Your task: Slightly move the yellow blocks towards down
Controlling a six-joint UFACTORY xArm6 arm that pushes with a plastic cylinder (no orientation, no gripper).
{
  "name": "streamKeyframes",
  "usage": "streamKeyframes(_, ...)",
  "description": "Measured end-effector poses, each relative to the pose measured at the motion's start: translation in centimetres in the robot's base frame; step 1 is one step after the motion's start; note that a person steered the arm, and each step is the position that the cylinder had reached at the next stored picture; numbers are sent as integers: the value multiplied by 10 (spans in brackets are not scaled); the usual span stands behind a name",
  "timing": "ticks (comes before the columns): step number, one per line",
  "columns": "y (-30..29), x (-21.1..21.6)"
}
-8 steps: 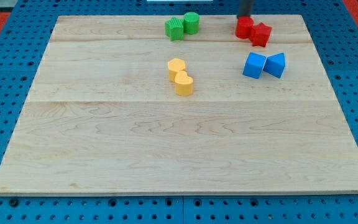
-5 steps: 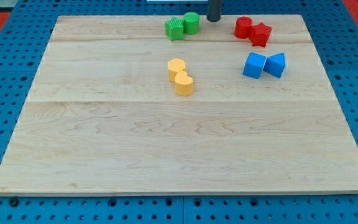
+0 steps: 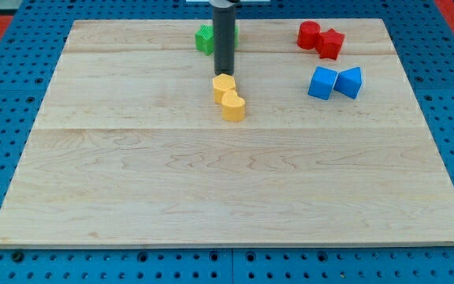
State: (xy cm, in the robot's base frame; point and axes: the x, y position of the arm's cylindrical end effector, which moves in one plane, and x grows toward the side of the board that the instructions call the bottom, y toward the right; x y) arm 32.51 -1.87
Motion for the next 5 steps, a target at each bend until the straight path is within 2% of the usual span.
streamKeyframes(1, -18, 0)
streamKeyframes(2, -18, 16)
streamKeyframes(5, -14, 21)
